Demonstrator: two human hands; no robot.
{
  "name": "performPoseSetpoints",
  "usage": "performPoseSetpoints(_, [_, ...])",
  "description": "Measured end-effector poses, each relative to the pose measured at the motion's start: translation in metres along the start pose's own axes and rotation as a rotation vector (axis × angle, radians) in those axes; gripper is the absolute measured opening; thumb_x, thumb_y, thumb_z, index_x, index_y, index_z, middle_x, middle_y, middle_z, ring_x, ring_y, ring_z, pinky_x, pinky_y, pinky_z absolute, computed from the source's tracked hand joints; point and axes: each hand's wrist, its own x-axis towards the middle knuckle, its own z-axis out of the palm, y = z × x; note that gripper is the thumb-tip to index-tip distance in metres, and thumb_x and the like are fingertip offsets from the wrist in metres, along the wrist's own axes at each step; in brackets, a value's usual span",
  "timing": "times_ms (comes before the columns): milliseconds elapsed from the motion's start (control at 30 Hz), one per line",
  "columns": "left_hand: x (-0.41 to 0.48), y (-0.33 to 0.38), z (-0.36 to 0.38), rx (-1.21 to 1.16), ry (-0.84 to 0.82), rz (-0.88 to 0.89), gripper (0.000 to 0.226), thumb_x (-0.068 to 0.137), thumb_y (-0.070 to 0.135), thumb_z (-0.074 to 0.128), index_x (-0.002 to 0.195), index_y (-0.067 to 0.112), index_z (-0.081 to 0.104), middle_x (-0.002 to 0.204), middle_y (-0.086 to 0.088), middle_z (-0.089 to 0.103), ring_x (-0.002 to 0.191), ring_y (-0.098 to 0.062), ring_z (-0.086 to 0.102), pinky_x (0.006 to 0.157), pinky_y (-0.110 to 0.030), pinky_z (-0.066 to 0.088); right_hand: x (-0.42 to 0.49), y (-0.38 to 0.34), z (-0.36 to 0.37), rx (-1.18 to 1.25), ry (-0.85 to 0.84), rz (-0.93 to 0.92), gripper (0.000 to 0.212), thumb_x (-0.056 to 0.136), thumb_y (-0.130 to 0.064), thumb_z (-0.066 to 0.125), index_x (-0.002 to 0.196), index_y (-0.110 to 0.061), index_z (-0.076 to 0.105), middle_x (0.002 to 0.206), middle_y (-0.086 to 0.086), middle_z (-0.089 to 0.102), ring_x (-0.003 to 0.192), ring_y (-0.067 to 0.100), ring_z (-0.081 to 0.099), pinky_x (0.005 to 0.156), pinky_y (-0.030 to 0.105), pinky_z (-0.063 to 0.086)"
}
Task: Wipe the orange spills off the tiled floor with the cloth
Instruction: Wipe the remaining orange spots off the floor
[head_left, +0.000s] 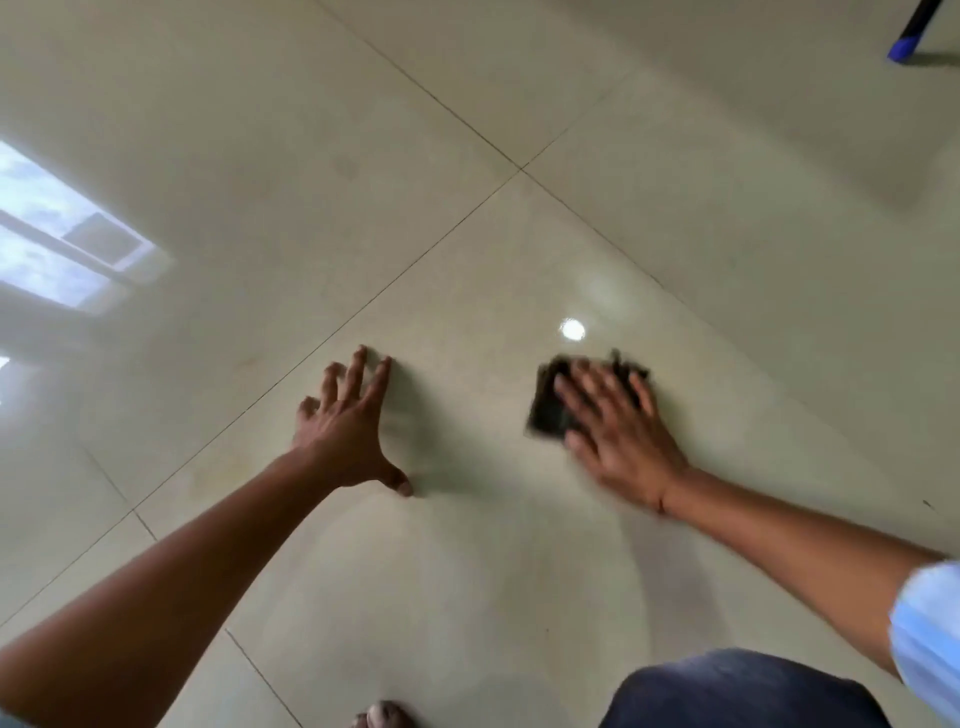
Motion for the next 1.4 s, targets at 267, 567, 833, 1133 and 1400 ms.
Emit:
performPoseSetpoints(267, [0.001, -0.009, 0.006, -0.057, -0.015, 0.042, 0.160, 0.037, 0.063, 0.087, 0.148, 0.027, -0.022, 0.154, -0.001, -0.033, 0.142, -0.032, -0.025, 0.114, -0.062, 0.005, 0.030, -0.104, 0.022, -0.006, -0.068, -0.264, 0.064, 0.095, -0.044, 0.038, 0.154, -0.022, 0.026, 0.161, 0.007, 0.025, 0.148, 0.027, 0.022, 0.117, 0.055, 0.014])
performPoseSetpoints(567, [-0.005, -0.044, -0.008, -0.003, -0.001, 0.091, 0.154, 0.042, 0.065, 0.085, 0.150, 0.024, -0.017, 0.156, -0.002, -0.028, 0.145, -0.029, -0.018, 0.116, -0.056, 0.008, 0.183, -0.106, -0.010, -0.013, -0.118, -0.024, 0.067, 0.098, -0.044, 0.037, 0.156, -0.023, 0.012, 0.164, 0.003, 0.010, 0.150, 0.024, 0.007, 0.118, 0.053, 0.003])
performPoseSetpoints(833, [-0.021, -0.177, -0.051, -0.045, -0.093, -0.240, 0.160, 0.036, 0.062, 0.088, 0.150, 0.022, -0.018, 0.156, -0.002, -0.028, 0.145, -0.036, -0.015, 0.111, -0.066, 0.015, 0.184, -0.138, -0.008, -0.013, -0.180, -0.141, 0.064, 0.100, -0.041, 0.037, 0.156, -0.030, 0.008, 0.165, 0.000, 0.004, 0.151, 0.020, 0.002, 0.118, 0.049, 0.001])
performPoseSetpoints(1133, [-0.019, -0.205, -0.024, -0.246, -0.104, -0.184, 0.164, 0.035, 0.047, 0.093, 0.147, 0.026, -0.025, 0.150, 0.002, -0.040, 0.140, -0.038, -0.026, 0.105, -0.073, 0.012, 0.089, -0.243, 0.011, 0.020, -0.244, -0.483, 0.064, 0.086, -0.041, 0.046, 0.148, -0.024, 0.041, 0.155, 0.006, 0.038, 0.142, 0.027, 0.037, 0.112, 0.057, 0.027])
performPoseSetpoints(1400, [-0.011, -0.205, -0.019, -0.288, -0.130, -0.207, 0.166, 0.035, 0.039, 0.095, 0.146, 0.024, -0.028, 0.147, 0.002, -0.045, 0.136, -0.042, -0.032, 0.101, -0.075, 0.007, 0.237, -0.268, 0.009, 0.033, -0.155, -0.042, 0.066, 0.097, -0.039, 0.041, 0.156, -0.023, 0.016, 0.164, 0.004, 0.013, 0.150, 0.024, 0.010, 0.118, 0.052, 0.006])
